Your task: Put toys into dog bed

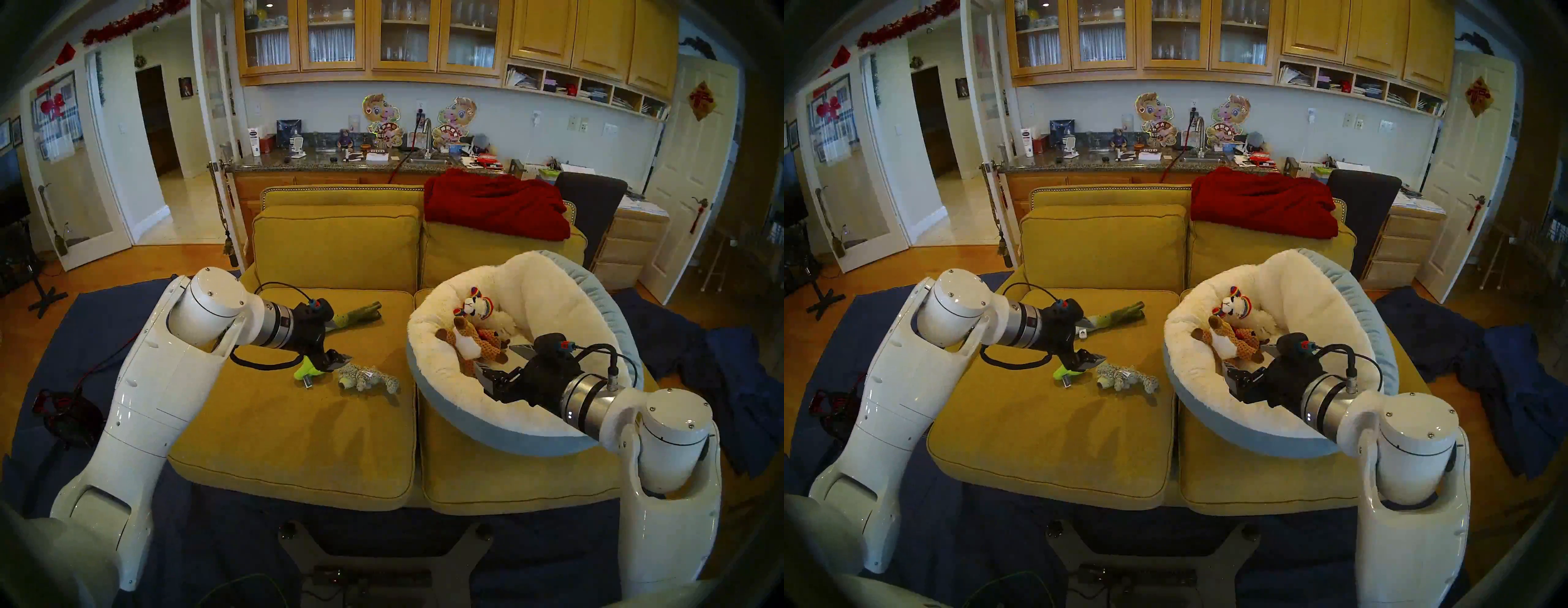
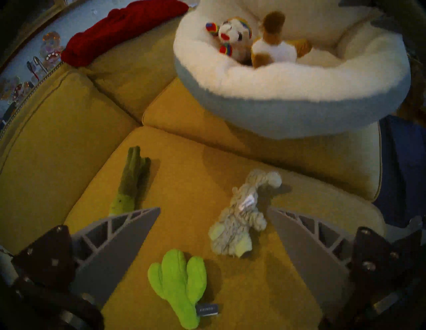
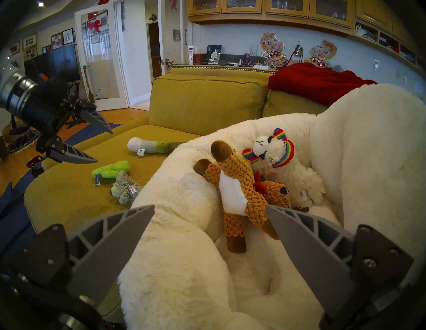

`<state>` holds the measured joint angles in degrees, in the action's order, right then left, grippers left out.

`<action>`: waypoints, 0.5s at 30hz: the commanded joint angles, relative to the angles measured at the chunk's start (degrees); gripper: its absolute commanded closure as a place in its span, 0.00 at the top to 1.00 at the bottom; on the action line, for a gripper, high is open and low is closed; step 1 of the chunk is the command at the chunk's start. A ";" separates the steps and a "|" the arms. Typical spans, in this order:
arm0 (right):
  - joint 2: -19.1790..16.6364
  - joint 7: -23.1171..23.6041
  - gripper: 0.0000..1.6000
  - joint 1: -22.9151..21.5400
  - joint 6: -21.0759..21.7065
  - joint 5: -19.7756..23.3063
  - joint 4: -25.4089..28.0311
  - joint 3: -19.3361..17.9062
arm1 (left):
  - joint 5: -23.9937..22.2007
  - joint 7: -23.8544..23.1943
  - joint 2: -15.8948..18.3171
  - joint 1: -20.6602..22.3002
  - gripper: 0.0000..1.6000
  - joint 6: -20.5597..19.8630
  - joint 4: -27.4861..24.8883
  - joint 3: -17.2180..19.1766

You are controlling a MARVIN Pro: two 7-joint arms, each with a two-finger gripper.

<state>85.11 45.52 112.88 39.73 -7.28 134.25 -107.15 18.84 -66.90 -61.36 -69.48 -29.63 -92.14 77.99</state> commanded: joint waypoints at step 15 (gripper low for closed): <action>-0.07 -0.04 1.00 -0.69 -0.21 0.05 1.70 0.14 | 0.08 -2.20 -6.39 10.64 1.00 5.48 14.66 -4.22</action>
<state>85.11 45.52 112.88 39.73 -7.28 134.23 -107.15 19.74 -68.19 -65.62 -63.81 -25.92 -79.28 74.30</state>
